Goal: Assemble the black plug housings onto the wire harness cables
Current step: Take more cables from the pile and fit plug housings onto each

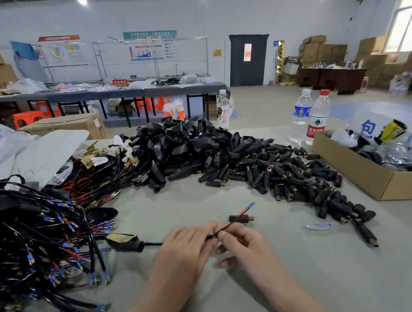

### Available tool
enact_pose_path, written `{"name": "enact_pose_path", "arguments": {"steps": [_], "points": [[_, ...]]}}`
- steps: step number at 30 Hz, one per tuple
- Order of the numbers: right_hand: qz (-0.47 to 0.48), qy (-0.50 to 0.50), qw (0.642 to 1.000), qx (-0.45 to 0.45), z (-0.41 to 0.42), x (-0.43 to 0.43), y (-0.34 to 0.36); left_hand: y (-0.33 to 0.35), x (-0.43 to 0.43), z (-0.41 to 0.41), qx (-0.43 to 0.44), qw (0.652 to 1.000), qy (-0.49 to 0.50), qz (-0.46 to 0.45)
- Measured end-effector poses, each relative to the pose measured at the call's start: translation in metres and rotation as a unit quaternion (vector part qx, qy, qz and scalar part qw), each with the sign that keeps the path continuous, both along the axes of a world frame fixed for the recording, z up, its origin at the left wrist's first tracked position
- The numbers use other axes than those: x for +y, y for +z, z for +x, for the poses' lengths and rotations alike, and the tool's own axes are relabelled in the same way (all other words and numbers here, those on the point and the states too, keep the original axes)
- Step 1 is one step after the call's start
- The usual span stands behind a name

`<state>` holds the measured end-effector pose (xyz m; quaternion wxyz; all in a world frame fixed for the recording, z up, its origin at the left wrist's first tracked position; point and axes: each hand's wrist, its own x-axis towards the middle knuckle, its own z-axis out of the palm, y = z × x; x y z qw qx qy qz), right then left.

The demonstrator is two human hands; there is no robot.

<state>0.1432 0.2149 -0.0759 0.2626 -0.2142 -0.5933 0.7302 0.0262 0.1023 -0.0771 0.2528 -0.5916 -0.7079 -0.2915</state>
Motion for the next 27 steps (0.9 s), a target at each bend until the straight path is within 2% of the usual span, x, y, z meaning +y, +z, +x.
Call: {"name": "enact_pose_path", "arguments": {"steps": [4,7,9,10,11,13,15,17,19,21,23,27], "points": [[0.007,-0.025,1.0,-0.004,-0.002,0.0,-0.001,0.008,-0.006,0.004,-0.07,0.995,0.01,-0.065],[0.02,-0.032,0.999,-0.019,-0.004,0.001,0.001,0.005,-0.006,0.003,-0.131,0.988,0.018,-0.075],[0.082,-0.029,0.996,-0.037,-0.003,0.003,0.0,0.002,-0.006,0.003,-0.157,0.985,0.011,-0.064],[0.144,-0.039,0.987,-0.054,-0.002,0.006,-0.002,0.001,-0.005,0.003,-0.179,0.982,0.012,-0.055],[0.224,-0.063,0.97,-0.071,0.0,0.011,-0.003,-0.001,-0.004,0.002,-0.202,0.978,0.015,-0.042],[0.382,-0.137,0.909,-0.098,0.005,0.023,-0.005,-0.005,-0.001,-0.004,-0.24,0.97,0.028,-0.011],[0.476,-0.197,0.845,-0.144,0.008,0.037,-0.006,-0.007,-0.001,-0.008,-0.26,0.964,0.046,-0.018],[0.478,-0.197,0.83,-0.21,0.009,0.049,-0.009,-0.008,-0.002,-0.008,-0.267,0.962,0.045,-0.044],[0.431,-0.172,0.843,-0.272,0.007,0.054,-0.011,-0.009,-0.002,-0.008,-0.267,0.961,0.041,-0.06],[0.45,-0.151,0.82,-0.321,0.004,0.054,-0.015,-0.01,-0.001,-0.008,-0.274,0.959,0.037,-0.063],[0.469,-0.15,0.804,-0.332,0.002,0.053,-0.016,-0.011,0.0,-0.01,-0.291,0.955,0.033,-0.051],[0.427,-0.153,0.841,-0.295,0.003,0.056,-0.013,-0.015,0.002,-0.015,-0.356,0.934,0.033,0.02]]}}
